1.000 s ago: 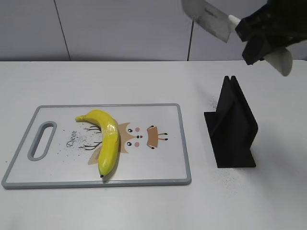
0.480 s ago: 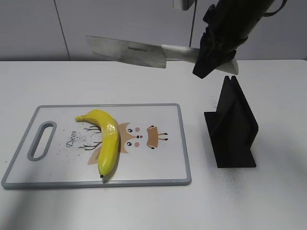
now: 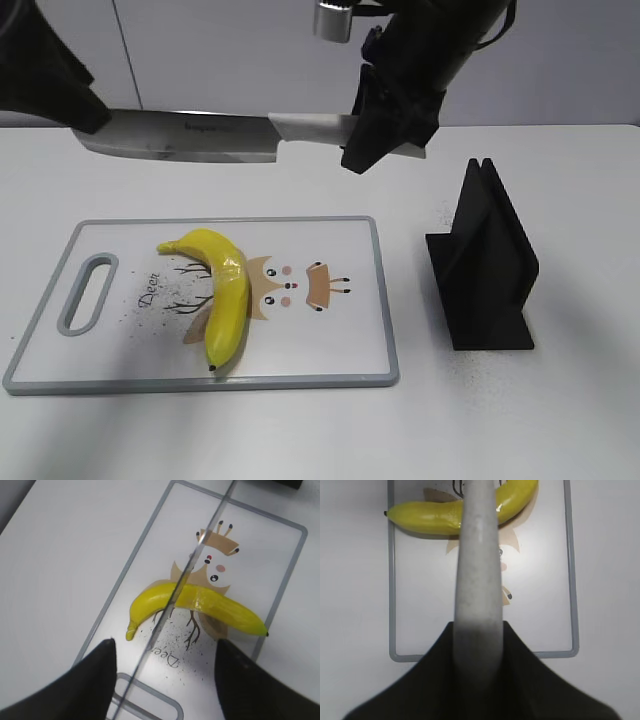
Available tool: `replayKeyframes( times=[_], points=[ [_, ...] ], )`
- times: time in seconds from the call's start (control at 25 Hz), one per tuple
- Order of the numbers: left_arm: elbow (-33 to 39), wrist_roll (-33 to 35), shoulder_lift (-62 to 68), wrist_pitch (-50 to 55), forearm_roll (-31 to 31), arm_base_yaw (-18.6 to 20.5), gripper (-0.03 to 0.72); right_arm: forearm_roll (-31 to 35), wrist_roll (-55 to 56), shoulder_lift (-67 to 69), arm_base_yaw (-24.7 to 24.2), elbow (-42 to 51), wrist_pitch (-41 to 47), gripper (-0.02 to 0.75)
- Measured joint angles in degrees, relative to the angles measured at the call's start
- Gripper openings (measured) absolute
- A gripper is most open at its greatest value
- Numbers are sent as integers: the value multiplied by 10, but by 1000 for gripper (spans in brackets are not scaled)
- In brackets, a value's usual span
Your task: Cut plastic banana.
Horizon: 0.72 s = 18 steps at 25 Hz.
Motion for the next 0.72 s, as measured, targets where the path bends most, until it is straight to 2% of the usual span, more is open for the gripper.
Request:
replayKeyframes(
  times=[0.2,0.28,0.4,0.48,0.6,0.72],
  points=[
    [-2,12,34,-11,30,-39,585,4,-40,10,8,-8,0,161],
    [-2,13,46,-10,37,-41,543,2,-45,11,8,-8,0,161],
    [-2,13,57,-12,41,-42,392,0,-45,11,8,-8,0,161],
    [-2,13,65,-13,41,-42,253,0,-45,11,8,-8,0,160],
    [-2,4,78,-17,40,-43,90,-7,-45,11,8,-8,-6,160],
    [-2,-4,89,-12,39,-44,53,-15,-49,13,8,-8,-7,160]
  ],
)
